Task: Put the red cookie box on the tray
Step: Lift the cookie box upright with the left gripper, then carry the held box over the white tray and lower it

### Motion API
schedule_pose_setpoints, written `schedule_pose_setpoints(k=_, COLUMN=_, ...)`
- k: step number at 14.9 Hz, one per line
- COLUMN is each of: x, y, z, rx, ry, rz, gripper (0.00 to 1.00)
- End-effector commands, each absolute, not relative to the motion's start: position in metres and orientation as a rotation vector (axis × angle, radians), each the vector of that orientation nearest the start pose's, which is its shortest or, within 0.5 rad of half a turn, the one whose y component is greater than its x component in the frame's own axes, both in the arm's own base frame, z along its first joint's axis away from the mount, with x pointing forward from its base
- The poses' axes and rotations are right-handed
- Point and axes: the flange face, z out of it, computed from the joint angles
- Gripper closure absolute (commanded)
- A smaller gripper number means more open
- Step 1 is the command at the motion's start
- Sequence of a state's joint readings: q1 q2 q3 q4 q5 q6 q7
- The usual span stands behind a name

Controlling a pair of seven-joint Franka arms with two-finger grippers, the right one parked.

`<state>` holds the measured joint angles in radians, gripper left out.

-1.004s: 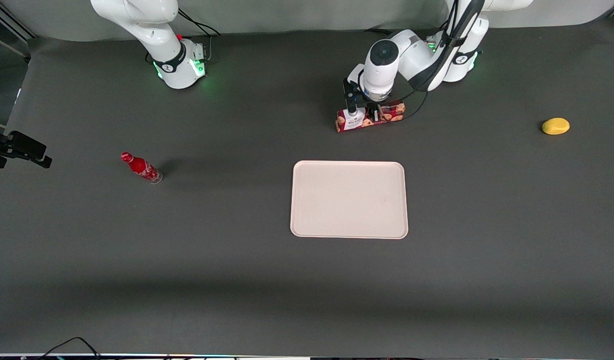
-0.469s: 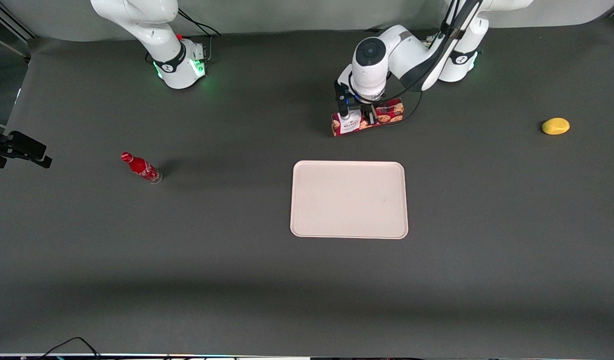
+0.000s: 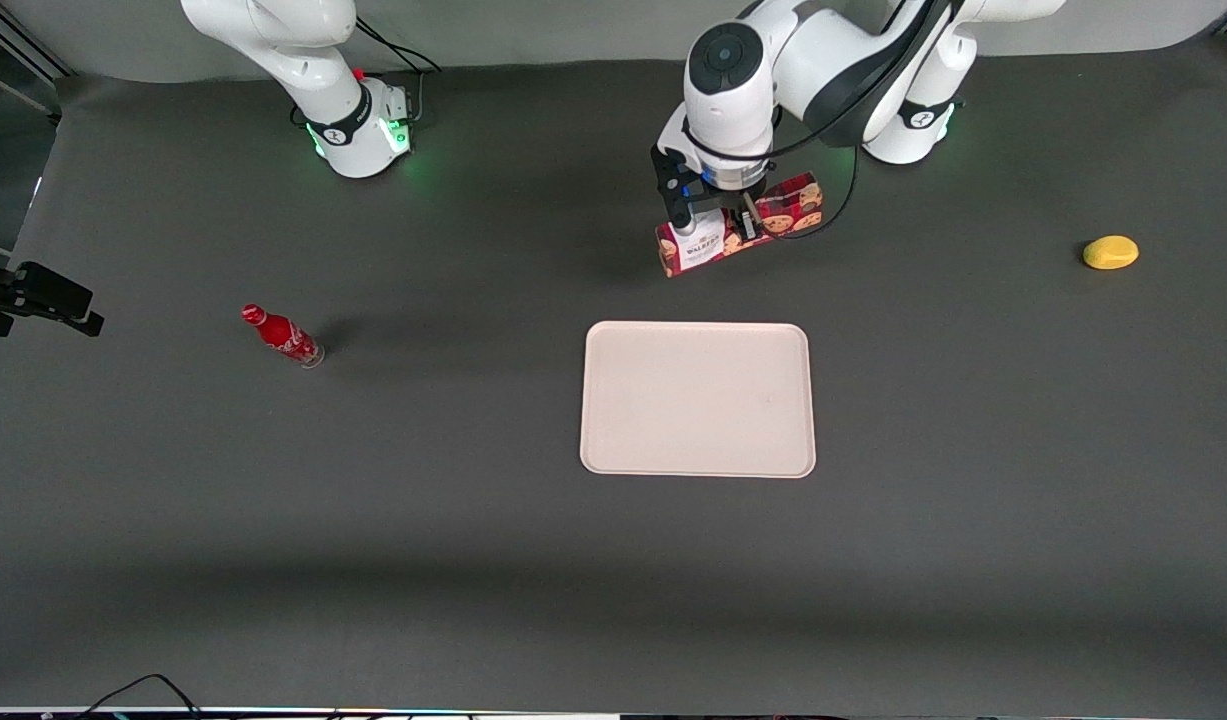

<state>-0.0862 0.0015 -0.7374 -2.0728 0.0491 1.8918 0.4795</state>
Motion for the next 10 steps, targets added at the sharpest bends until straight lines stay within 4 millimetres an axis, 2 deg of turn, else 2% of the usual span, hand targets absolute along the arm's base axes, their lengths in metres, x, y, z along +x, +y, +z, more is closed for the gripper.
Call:
schedule_pose_setpoints(k=1, x=0.385, y=-0.381, z=0.473, rx=-2.477, ry=1.806, rz=0.234, gripper=1.00)
schedule_pose_setpoints(k=3, x=0.394, y=-0.375, z=0.479, rx=-2.520, ry=1.759, rz=0.213, gripper=1.00)
schedule_pose_setpoints(k=6, x=0.405, y=-0.370, z=0.478, rx=-2.695, ry=1.533, rz=0.178, gripper=1.00)
schedule_pose_setpoints(k=10, x=0.435, y=-0.344, z=0.476, rx=-3.007, ry=0.923, rz=0.154, gripper=1.00)
